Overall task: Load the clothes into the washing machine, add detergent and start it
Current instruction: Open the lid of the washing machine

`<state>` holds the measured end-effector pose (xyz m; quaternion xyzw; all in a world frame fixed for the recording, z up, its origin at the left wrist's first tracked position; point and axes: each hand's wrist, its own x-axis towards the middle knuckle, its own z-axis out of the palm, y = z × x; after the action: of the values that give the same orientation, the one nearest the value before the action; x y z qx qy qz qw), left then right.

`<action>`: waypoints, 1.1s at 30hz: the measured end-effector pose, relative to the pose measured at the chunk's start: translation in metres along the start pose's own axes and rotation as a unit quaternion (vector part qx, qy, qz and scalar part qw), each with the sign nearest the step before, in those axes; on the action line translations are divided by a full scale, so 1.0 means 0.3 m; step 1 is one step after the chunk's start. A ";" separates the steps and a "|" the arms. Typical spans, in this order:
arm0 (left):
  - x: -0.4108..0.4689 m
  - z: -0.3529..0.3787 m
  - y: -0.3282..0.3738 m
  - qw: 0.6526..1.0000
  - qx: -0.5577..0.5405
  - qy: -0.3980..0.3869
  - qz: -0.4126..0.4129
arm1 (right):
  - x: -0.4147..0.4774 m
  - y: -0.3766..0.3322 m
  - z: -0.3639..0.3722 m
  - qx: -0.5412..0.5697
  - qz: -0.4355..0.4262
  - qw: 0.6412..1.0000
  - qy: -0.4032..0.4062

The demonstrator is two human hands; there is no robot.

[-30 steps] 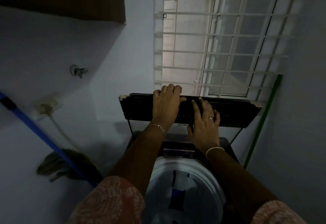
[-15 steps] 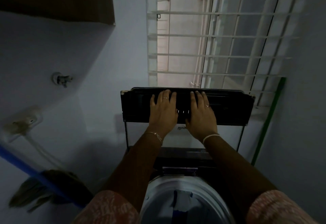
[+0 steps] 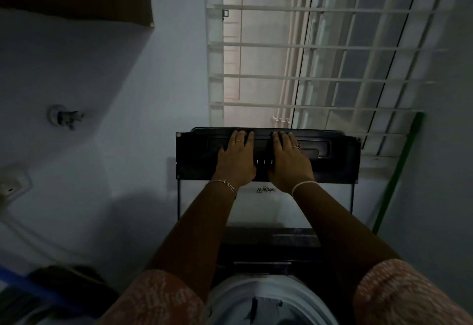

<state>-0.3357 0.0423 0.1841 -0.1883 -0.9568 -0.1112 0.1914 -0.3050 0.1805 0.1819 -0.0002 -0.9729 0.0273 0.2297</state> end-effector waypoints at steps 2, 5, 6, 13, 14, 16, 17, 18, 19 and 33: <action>0.021 0.018 -0.012 1.000 -0.003 -0.004 0.001 | 0.024 0.007 0.020 -0.001 0.002 1.000 -0.007; 0.050 0.045 -0.024 1.000 -0.001 -0.003 0.000 | 0.053 0.014 0.050 -0.002 0.006 1.000 -0.012; 0.057 0.053 -0.026 1.000 0.001 -0.003 -0.001 | 0.058 0.014 0.058 -0.001 0.008 1.000 -0.011; 0.058 0.068 -0.028 1.000 0.004 -0.004 -0.002 | 0.051 0.017 0.067 0.002 0.006 1.000 -0.015; 0.056 0.063 -0.025 1.000 0.002 -0.009 -0.002 | 0.050 0.018 0.059 0.005 0.005 1.000 -0.021; 0.050 0.046 -0.020 1.000 0.003 -0.024 0.001 | 0.050 0.022 0.038 0.001 0.000 0.999 -0.036; 0.046 0.035 -0.019 0.999 0.007 -0.033 0.004 | 0.051 0.024 0.026 -0.011 -0.005 0.999 -0.044; 0.042 0.022 -0.018 0.999 0.016 -0.043 0.008 | 0.050 0.026 0.014 -0.025 -0.010 0.998 -0.051; 0.036 0.009 -0.018 0.998 0.027 -0.052 0.010 | 0.047 0.026 0.004 -0.037 -0.013 0.998 -0.055; -0.324 -0.077 0.099 0.997 0.012 -0.077 -0.011 | -0.274 0.003 -0.155 -0.051 -0.060 0.995 -0.068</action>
<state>-0.2331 0.0317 0.1694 -0.1833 -0.9721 -0.0866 0.1181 -0.2108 0.1827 0.1868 0.0479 -0.9846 -0.0362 0.1639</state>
